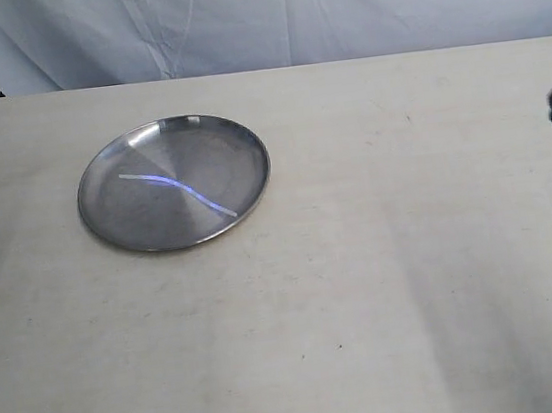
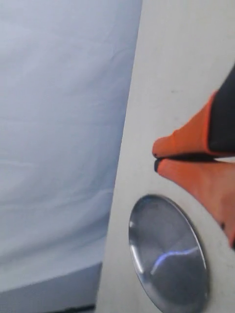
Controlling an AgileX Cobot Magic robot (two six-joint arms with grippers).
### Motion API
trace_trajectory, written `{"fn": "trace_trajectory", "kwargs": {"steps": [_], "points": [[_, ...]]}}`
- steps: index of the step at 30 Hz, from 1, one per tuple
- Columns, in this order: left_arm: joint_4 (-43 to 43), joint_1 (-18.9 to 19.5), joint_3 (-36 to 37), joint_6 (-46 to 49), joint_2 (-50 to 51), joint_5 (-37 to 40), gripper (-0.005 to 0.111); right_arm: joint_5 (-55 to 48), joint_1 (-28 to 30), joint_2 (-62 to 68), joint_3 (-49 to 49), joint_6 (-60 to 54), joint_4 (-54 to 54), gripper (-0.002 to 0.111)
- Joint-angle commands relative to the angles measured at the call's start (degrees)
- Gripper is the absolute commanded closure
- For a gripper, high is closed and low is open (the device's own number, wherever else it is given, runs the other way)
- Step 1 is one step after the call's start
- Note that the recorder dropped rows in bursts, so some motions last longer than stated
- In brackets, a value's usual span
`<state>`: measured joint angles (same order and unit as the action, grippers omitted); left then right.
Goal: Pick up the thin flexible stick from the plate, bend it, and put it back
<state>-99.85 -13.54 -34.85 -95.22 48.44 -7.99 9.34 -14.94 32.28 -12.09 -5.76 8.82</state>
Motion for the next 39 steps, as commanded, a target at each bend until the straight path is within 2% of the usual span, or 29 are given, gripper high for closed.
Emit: {"fn": "trace_trajectory", "kwargs": {"steps": [1,3,5,8,13,33,35,38,39], "points": [[0.4,-0.3,-0.2,-0.3,-0.4,0.4,0.076,5.3,7.4,-12.4,10.0,0.3,3.2,0.108],[0.4,-0.3,-0.2,-0.3,-0.4,0.4,0.076,3.5,9.5,-17.6,12.1,0.3,3.2,0.108],[0.4,-0.3,-0.2,-0.2,-0.4,0.4,0.076,-5.0,11.0,-22.5,12.1,0.3,3.2,0.108],[0.4,-0.3,-0.2,-0.2,-0.4,0.4,0.076,-15.6,11.1,-27.6,12.1,0.3,3.2,0.108],[0.4,-0.3,-0.2,-0.2,-0.4,0.4,0.076,-26.5,11.1,-31.4,12.1,0.4,3.3,0.108],[0.4,-0.3,-0.2,-0.2,-1.9,1.5,0.076,-27.1,11.1,-31.4,12.1,0.4,3.3,0.108],[2.9,-0.3,-0.1,-3.4,-3.0,0.5,0.076,-27.1,11.1,-31.4,12.1,0.4,3.3,0.108],[17.5,-0.3,1.8,-12.6,-6.0,1.0,0.076,-27.1,11.1,-31.4,12.1,0.4,3.3,0.108],[25.8,-0.3,3.7,-14.8,-7.2,1.7,0.076,-27.1,11.1,-31.4,12.1,0.4,3.3,0.108]]}}
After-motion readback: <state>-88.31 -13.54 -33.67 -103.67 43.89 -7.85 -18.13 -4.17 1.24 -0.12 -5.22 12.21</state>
